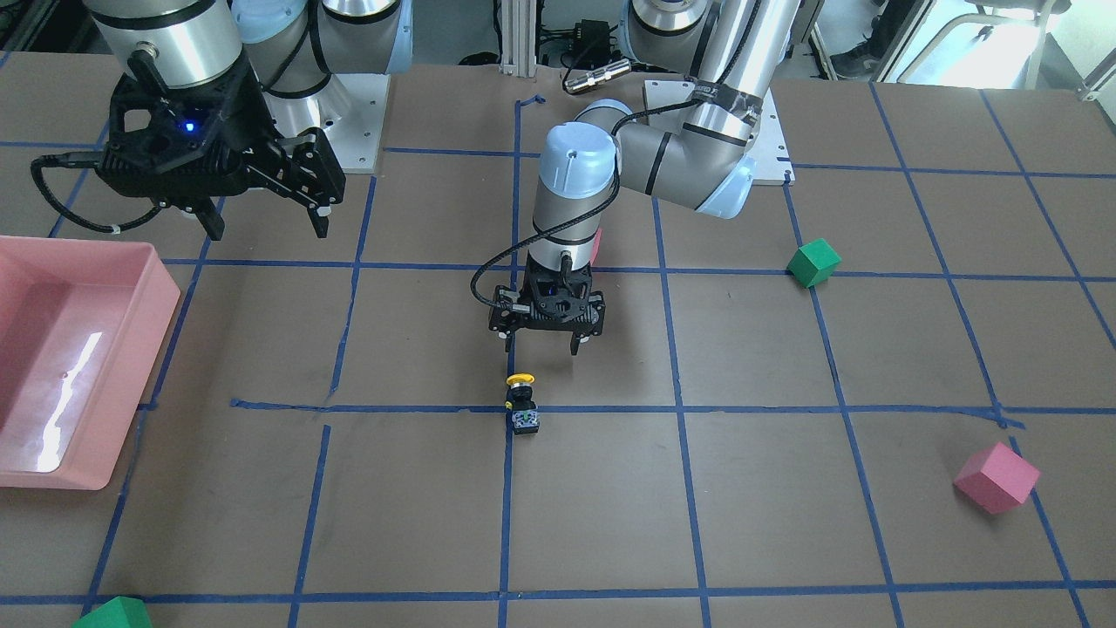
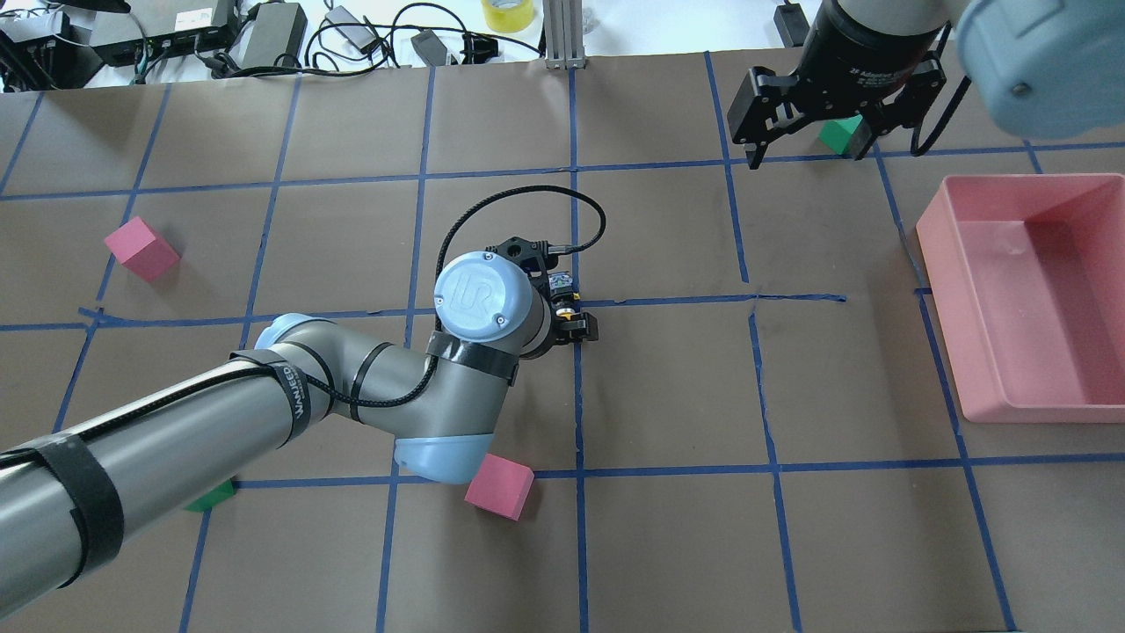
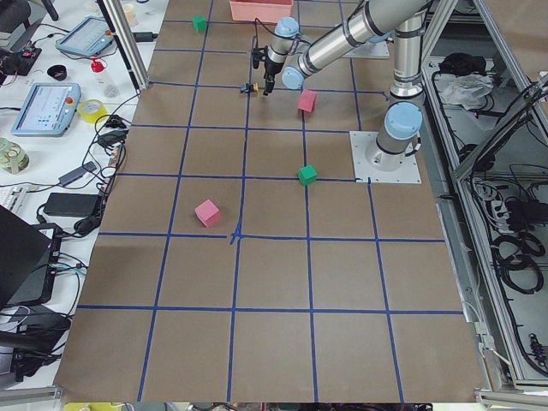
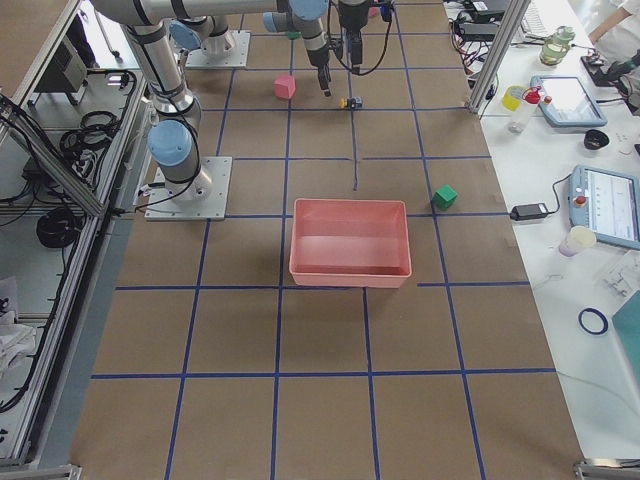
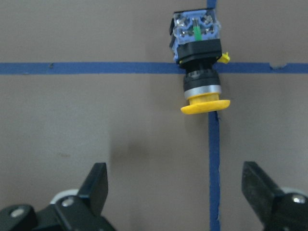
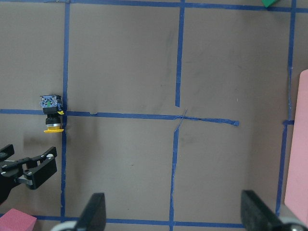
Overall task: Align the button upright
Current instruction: 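Grasp the switch by its yellow cap with the left gripper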
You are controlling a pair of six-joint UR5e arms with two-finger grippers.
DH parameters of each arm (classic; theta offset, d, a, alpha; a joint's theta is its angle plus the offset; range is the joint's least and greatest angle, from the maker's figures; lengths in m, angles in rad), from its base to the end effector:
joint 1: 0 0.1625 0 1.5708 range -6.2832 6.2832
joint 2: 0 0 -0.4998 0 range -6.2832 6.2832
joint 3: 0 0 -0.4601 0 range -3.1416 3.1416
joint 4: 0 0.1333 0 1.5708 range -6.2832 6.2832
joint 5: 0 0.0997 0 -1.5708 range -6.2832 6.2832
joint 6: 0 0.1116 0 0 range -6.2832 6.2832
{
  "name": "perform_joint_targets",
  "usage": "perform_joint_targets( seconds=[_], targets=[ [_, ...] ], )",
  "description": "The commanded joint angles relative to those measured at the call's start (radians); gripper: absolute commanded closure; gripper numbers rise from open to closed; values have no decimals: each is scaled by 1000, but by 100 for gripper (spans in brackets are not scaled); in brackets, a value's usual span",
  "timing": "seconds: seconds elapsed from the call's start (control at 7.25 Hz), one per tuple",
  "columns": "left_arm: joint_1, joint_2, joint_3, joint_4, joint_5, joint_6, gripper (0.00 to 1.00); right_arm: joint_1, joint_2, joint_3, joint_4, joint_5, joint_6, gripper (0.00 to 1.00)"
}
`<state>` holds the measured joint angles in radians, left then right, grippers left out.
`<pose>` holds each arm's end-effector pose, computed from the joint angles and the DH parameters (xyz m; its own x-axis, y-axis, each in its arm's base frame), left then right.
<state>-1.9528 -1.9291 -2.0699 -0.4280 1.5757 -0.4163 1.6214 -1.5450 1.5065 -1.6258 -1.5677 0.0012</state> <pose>-0.3481 -0.5105 0.2036 -0.9938 -0.0203 0.1095 -0.0483 0.9646 -0.2594 0.1629 -0.5748 0.5780 -0.9988 -0.0497 -0.0032 -0.0492 0.9944 -0.0934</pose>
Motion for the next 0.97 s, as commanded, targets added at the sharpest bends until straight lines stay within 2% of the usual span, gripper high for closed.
perform_joint_targets(
  seconds=[0.0,0.41,0.55,0.69,0.83],
  targets=[
    [0,-46,56,0,-3,-4,0,0,-1,3,0,0,0,0],
    [0,-106,99,0,6,-4,0,0,-1,6,0,0,0,0],
    [0,-119,112,0,-5,-4,11,0,-1,6,0,0,0,0],
    [0,-129,123,-5,-6,-6,17,0,-1,6,0,0,0,0],
    [0,-139,123,-8,-5,-6,15,0,0,6,1,0,0,0]
  ],
)
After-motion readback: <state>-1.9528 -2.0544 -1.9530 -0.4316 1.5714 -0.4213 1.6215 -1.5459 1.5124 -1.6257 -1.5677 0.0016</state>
